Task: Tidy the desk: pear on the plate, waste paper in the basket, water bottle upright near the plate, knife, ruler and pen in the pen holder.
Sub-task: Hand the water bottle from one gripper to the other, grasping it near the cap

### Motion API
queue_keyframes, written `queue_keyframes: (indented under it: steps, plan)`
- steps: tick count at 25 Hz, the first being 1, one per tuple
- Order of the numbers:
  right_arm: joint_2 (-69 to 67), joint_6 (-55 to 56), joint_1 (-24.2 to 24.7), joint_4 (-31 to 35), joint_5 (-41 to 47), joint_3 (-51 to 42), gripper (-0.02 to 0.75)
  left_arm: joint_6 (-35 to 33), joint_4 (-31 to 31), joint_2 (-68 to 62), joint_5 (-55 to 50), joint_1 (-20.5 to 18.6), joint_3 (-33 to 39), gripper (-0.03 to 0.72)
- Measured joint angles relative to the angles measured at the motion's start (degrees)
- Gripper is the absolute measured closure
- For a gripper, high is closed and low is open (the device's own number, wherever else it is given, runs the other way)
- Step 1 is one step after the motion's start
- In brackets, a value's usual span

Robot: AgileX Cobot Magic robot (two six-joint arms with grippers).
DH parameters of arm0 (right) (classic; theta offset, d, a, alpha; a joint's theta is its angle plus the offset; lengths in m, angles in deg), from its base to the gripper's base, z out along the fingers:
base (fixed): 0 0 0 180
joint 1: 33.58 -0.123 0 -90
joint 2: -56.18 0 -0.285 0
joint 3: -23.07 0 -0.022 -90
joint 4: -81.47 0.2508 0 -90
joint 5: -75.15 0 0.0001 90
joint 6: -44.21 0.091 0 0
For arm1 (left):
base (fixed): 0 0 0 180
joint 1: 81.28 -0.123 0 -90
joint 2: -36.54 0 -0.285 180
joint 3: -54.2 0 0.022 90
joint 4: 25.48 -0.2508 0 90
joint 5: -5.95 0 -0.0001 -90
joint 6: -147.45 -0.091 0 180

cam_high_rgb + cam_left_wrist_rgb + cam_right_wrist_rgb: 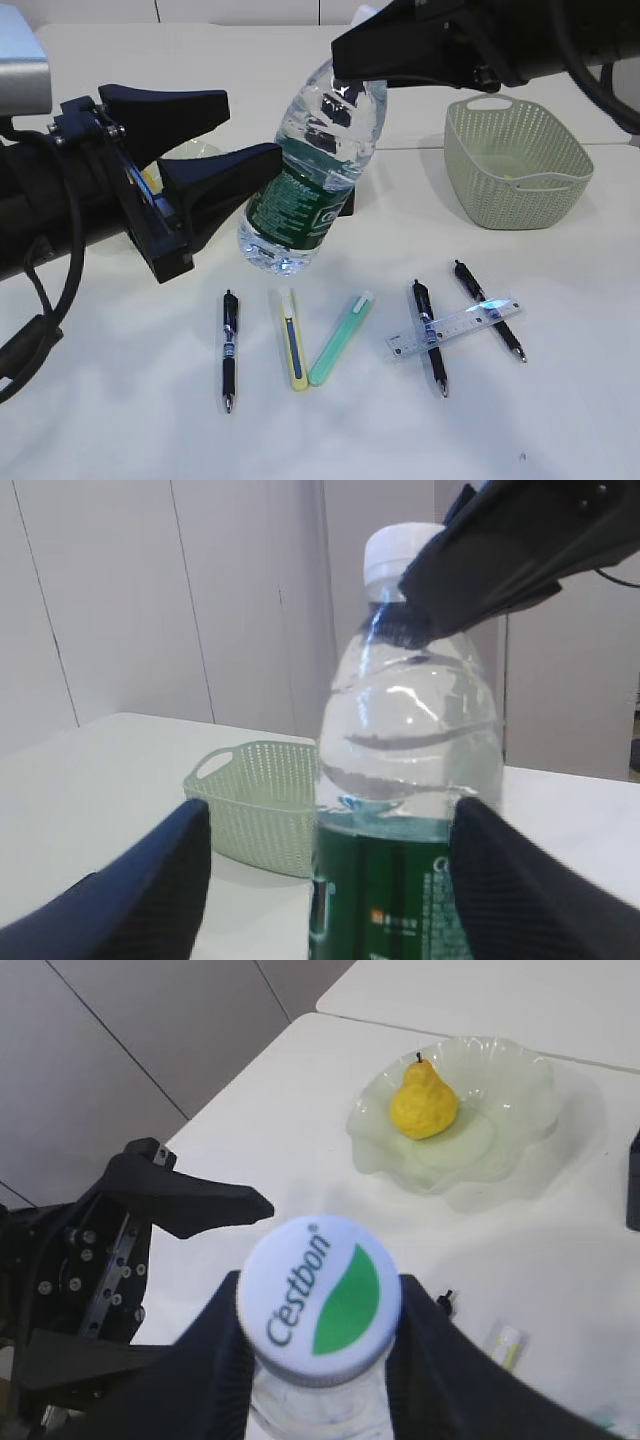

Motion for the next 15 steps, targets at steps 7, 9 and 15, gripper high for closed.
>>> queue_keyframes:
  steps: [7,9,15]
  plan:
    - [0.7,4.6,0.0,-6.0,0.6,1.7,0.489,1.9,-0.7,0.0,-0.6,0.0,0.0,0.161]
    - [0.7,5.8,0.0,-8.3,1.1,2.1,0.489,2.0,-0.9,0.5,-1.2,0.0,0.0,0.161]
    - [0.7,9.0,0.0,-12.8,2.5,4.6,0.489,2.5,-1.3,6.3,-9.4,0.0,0.0,0.161]
